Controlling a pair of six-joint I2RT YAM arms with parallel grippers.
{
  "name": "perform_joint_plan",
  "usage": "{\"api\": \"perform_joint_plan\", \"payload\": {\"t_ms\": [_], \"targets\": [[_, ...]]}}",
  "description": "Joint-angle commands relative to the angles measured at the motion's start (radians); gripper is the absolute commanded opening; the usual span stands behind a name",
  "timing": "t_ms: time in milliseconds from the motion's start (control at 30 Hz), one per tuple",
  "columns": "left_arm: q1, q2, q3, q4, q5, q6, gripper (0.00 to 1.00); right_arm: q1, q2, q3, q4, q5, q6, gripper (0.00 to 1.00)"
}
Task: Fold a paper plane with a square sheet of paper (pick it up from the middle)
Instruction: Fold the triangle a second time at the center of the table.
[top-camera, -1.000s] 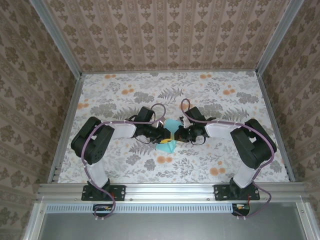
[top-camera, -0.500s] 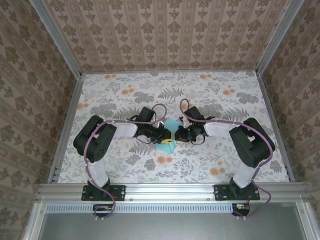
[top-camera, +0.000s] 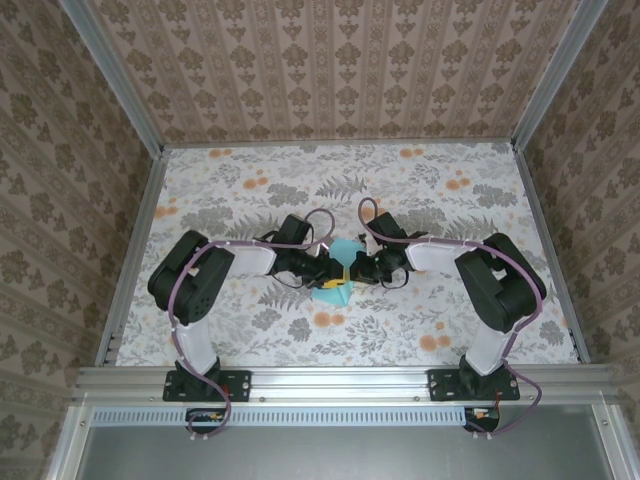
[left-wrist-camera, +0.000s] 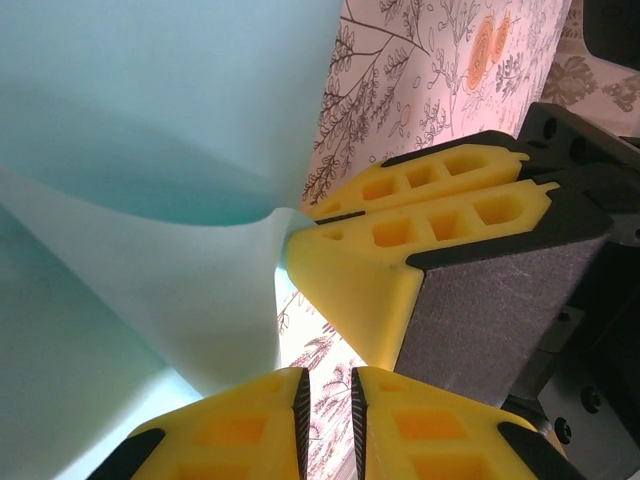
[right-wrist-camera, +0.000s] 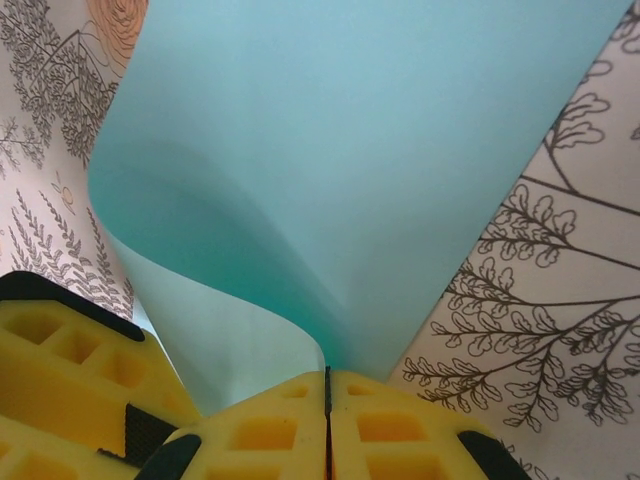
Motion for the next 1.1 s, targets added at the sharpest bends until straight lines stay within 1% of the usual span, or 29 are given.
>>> {"api": "perform_joint_plan", "payload": {"t_ms": [0, 733, 1067], "targets": [[-0.004, 0.019, 0.018, 0.011, 0.018, 0.005, 0.21, 0.000, 0.020, 0.025, -0.029, 0.018, -0.019, 0.09], [-0.003, 0.040, 0.015, -0.027, -0.002, 0.012, 0.18, 0.000, 0.038, 0.040, -0.025, 0.009, -0.032, 0.09], [-0.001, 0.038, 0.005, -0.044, -0.022, 0.013, 0.18, -0.002, 0.045, 0.046, -0.022, 0.006, -0.038, 0.11]]}}
